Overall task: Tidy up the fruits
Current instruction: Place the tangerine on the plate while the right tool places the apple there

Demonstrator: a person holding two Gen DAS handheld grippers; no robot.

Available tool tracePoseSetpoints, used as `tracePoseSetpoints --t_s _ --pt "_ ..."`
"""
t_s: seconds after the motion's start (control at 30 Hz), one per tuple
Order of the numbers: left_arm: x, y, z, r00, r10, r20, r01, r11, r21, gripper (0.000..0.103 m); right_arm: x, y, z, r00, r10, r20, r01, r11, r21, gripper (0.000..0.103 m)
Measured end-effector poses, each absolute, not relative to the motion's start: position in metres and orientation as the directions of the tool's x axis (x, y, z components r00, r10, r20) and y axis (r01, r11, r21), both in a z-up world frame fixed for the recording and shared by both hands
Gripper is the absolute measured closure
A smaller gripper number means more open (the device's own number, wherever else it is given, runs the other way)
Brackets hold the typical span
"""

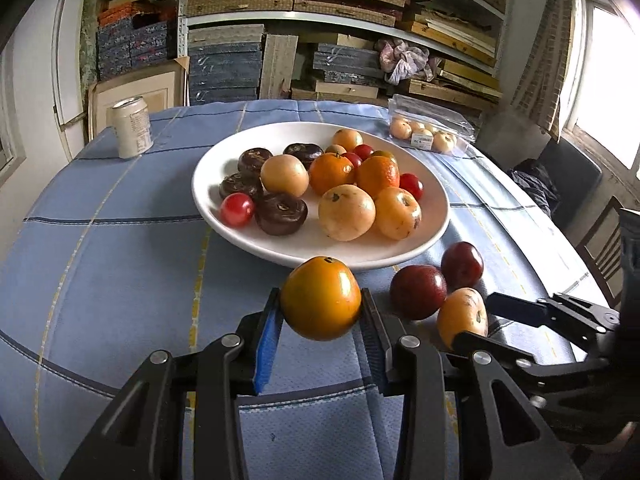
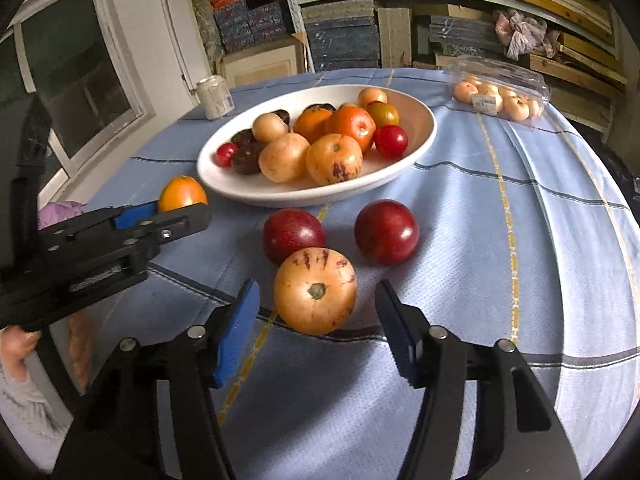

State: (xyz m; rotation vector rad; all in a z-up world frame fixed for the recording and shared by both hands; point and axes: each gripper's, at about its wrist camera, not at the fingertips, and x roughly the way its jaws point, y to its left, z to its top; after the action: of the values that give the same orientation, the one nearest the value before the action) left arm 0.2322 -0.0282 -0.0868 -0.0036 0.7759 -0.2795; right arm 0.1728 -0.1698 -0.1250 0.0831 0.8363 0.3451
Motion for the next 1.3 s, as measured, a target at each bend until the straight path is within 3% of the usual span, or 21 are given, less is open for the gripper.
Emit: tracePoseSetpoints --t_s 0.07,0.27,0.47,0.8,1.0,1.3 --pt "0.233 -0.029 -0.088 0.673 -0.254 -0.694 0.251 0.962 -0.108 0.065 0.177 -0.169 -0.129 0.601 0.343 -0.722 -0.272 0.937 0.219 0.058" --pt "0.235 -0.031 -0.095 0.657 -0.248 -0.712 0.25 0.963 -0.104 0.065 0.177 -0.173 -0.13 0.587 0.398 -0.705 -0.278 0.917 0.286 0.059" --pt "0.224 -0.022 -0.075 0.704 -0.254 -0.663 0.246 0.963 -0.109 0.065 0.156 -0.188 -0.103 0.635 0.488 -0.599 -0.289 0.869 0.402 0.059" --pt "0.282 -0.007 -0.013 0.758 -0.178 -0.628 0.209 0.978 -0.025 0.065 0.208 -0.193 -0.007 0.746 0.413 -0.523 -0.301 0.909 0.29 0.059" --pt "0.358 -0.019 -0.019 0.731 -0.148 -0.666 0.202 0.979 0.004 0.065 0.309 -0.163 -0.016 0.704 0.339 -0.623 -0.269 0.94 0.208 0.059" --pt "0.42 -0.02 -0.065 0.647 -0.213 -0.732 0.203 0.974 -0.104 0.062 0.383 -0.152 -0.08 0.589 0.331 -0.737 -0.236 0.943 0.235 0.058"
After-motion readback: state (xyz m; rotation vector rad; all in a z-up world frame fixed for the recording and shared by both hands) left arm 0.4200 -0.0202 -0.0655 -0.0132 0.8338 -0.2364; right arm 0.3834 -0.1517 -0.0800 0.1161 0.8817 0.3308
